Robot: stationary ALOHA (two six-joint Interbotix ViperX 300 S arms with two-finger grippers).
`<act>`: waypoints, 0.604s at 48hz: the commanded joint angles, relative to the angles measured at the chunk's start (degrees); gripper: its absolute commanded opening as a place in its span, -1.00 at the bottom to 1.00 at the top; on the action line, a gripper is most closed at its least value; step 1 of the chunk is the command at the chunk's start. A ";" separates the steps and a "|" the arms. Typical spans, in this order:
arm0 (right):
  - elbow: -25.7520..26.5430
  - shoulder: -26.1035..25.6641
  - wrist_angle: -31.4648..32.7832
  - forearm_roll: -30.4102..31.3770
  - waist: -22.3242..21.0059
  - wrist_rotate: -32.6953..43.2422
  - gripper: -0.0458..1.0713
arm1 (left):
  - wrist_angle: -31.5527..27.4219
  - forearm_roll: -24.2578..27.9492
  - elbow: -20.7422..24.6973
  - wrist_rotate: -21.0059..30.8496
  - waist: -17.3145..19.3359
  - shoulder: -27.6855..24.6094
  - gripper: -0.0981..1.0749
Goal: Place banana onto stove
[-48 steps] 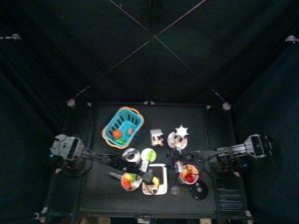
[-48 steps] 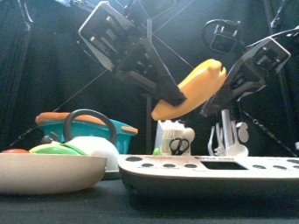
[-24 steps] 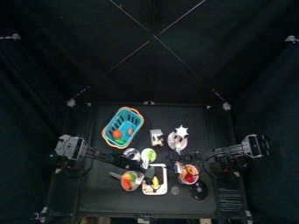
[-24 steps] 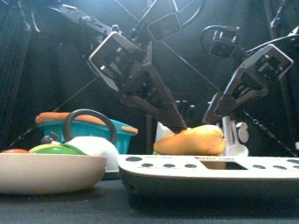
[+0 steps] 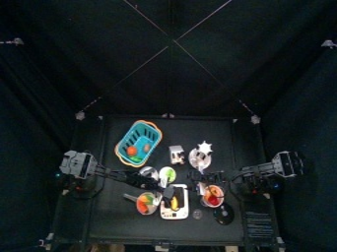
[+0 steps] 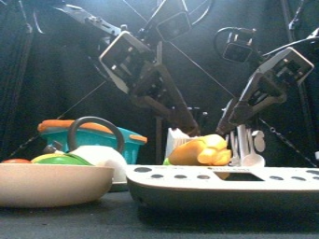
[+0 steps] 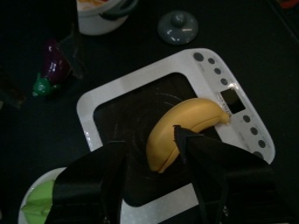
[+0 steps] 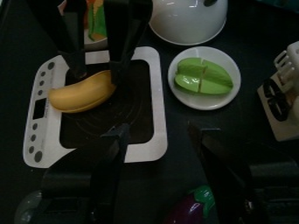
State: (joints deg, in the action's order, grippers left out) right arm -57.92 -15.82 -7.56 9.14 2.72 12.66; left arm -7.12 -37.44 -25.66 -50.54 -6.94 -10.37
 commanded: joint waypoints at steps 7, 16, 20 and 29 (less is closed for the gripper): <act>1.14 -0.53 -0.18 -0.09 0.09 0.00 0.69 | 0.35 0.09 0.53 -0.09 0.18 2.55 0.56; 1.14 -0.53 -0.26 -0.62 0.44 0.00 0.69 | 0.70 0.26 0.53 -0.09 0.18 3.08 0.56; 1.23 -0.53 -0.18 -1.14 0.97 0.00 0.69 | 0.79 0.26 0.26 -0.09 0.18 3.96 0.56; 1.32 -0.53 -0.26 -1.49 1.32 0.00 0.69 | 0.79 0.35 -0.97 -0.09 0.26 5.01 0.56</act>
State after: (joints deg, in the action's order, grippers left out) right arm -57.92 -15.82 -7.56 7.91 3.78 12.66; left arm -6.68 -37.27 -26.89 -50.54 -6.94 -7.03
